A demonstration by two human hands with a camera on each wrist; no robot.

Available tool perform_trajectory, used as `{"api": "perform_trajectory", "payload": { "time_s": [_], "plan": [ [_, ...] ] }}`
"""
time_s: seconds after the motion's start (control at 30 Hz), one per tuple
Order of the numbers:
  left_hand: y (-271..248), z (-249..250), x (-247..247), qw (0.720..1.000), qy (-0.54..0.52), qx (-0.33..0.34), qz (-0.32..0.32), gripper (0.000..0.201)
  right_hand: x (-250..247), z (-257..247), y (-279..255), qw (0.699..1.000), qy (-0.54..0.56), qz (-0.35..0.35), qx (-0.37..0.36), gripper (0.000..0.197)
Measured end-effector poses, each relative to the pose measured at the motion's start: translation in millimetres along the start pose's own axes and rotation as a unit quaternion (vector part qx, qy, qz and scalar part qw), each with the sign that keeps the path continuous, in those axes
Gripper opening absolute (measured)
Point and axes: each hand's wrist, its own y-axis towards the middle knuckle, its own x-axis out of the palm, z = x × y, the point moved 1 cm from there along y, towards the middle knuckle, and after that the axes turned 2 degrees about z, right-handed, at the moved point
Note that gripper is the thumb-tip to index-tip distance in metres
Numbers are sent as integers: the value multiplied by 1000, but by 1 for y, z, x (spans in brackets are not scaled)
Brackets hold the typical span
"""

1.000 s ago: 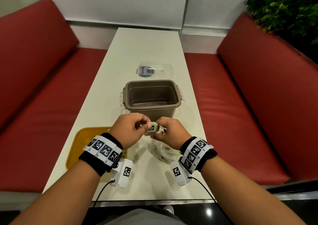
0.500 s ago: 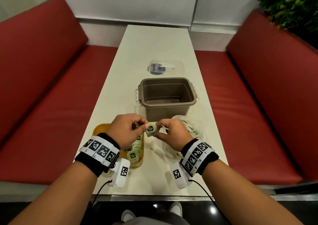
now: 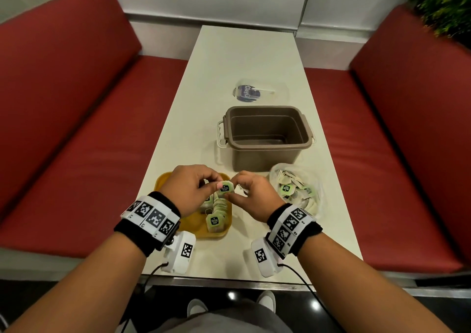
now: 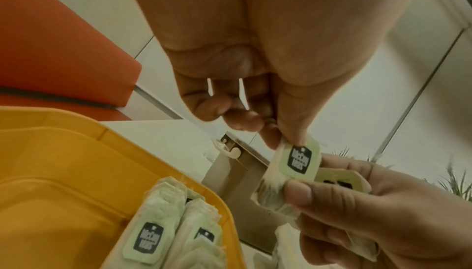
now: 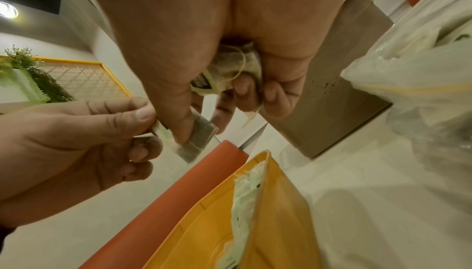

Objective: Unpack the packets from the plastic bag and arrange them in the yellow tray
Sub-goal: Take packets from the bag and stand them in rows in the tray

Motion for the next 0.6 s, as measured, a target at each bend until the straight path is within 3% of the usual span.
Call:
{"api": "perform_trajectory", "payload": {
  "time_s": [0.1, 0.2, 0.4, 0.6],
  "plan": [
    [-3, -11, -1, 999, 10, -11, 37, 4, 7, 2, 0, 999, -28, -11, 19, 14],
    [-7, -33, -3, 995, 36, -67, 68, 4, 10, 10, -2, 995, -71, -25, 64, 19],
    [-13, -73, 19, 976, 145, -158, -44, 11, 18, 17, -9, 984, -80, -57, 146, 47],
    [-4, -84, 48, 974, 90, -204, -29, 17, 23, 12, -13, 978, -79, -99, 166, 63]
  ]
}}
